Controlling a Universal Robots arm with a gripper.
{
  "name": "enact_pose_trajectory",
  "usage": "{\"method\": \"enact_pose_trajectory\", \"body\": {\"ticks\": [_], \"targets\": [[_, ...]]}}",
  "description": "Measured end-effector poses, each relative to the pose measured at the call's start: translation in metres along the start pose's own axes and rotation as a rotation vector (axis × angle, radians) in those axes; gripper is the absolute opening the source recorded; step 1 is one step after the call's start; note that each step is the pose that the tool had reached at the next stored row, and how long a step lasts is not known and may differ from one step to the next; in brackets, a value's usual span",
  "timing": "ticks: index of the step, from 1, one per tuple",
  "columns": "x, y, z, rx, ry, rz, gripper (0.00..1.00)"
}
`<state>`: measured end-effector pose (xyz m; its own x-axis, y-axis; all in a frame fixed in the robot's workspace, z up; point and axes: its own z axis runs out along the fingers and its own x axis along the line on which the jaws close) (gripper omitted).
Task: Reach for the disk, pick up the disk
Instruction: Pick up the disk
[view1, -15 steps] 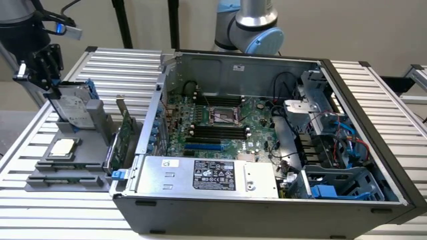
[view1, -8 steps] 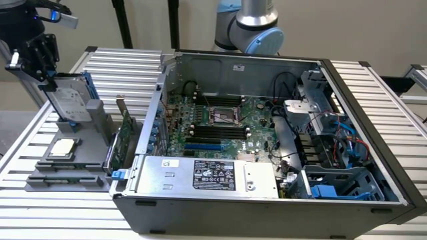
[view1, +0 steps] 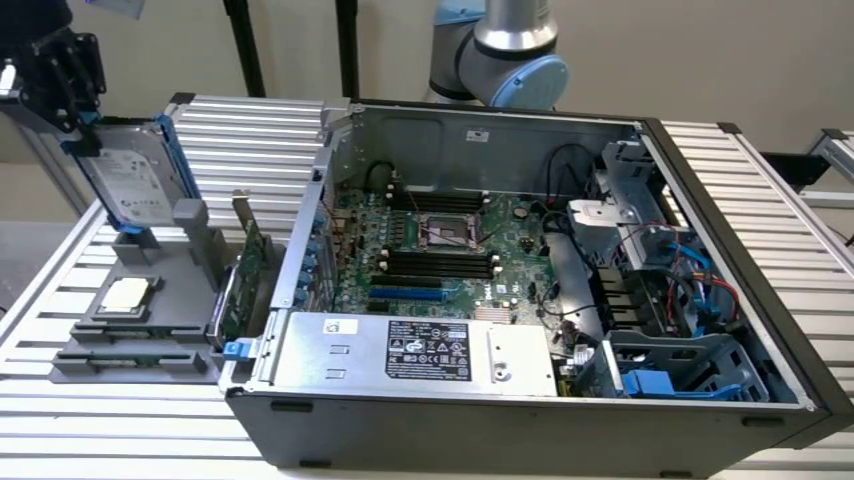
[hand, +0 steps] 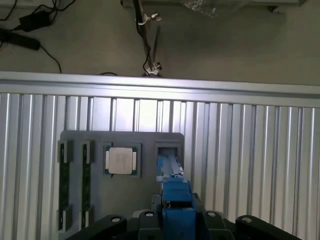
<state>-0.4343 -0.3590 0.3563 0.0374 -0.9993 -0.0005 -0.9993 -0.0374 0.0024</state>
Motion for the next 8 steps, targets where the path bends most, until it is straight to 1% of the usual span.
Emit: {"method": "enact_pose_trajectory", "body": {"ticks": [4, 8], "targets": [[0.000, -0.0022, -0.0183, 0.0000, 0.0000, -0.002, 0.33], [0.001, -0.0062, -0.0361, 0.0000, 0.0000, -0.004, 0.33]]}}
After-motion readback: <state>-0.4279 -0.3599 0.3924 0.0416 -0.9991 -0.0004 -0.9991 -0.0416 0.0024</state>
